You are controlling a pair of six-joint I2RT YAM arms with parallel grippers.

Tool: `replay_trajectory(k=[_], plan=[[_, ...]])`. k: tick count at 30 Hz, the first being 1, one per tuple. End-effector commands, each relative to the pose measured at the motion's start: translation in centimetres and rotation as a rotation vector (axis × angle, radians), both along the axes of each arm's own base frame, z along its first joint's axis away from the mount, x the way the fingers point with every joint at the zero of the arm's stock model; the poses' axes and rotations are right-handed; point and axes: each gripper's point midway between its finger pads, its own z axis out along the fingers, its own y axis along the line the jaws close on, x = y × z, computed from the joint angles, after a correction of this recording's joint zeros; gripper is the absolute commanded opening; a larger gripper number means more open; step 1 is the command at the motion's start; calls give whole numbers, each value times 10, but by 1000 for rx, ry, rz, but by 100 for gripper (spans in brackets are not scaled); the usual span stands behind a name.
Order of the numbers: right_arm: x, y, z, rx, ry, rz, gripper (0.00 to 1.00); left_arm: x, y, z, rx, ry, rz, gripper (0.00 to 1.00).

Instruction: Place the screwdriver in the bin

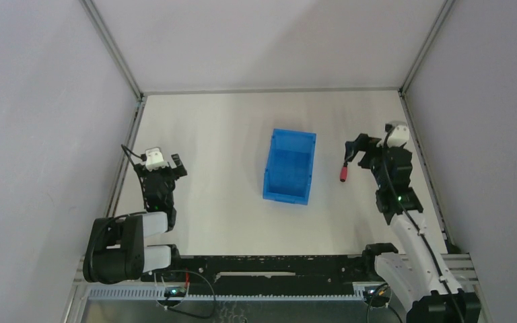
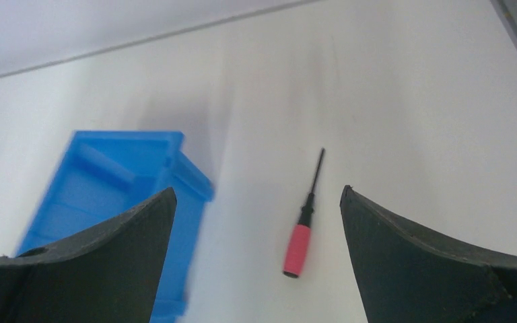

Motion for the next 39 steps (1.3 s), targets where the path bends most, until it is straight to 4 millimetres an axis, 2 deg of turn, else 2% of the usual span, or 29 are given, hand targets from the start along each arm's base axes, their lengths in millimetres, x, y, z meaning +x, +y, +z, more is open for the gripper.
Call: replay_trajectory(k=[1, 6, 10, 18, 21, 25, 27, 30, 32, 35, 39], plan=[[-9, 13, -11, 42, 262, -34, 100, 9, 1, 23, 23, -64, -1, 100], [-3, 11, -43, -85, 550, -132, 99, 9, 1, 23, 23, -64, -2, 100], [13, 16, -75, -71, 657, -132, 100, 9, 0, 23, 23, -64, -2, 100], [35, 12, -146, -82, 818, -124, 97, 9, 1, 23, 23, -64, -1, 100], [35, 9, -169, -80, 872, -128, 93, 9, 1, 23, 23, -63, -1, 100], [34, 2, -190, -45, 929, -149, 82, 9, 1, 23, 23, -65, -1, 100], [33, 0, -194, -31, 947, -155, 67, 9, 1, 23, 23, -65, -1, 100], [34, -1, -190, -35, 937, -154, 22, 9, 1, 23, 23, -64, -1, 100], [35, -3, -181, -44, 917, -163, 2, 9, 1, 23, 23, -63, -1, 100], [35, -10, -159, -79, 888, -179, 0, 9, 0, 23, 23, -65, -2, 100], [32, -11, -116, -121, 847, -142, 0, 9, 1, 23, 23, -65, -1, 100]])
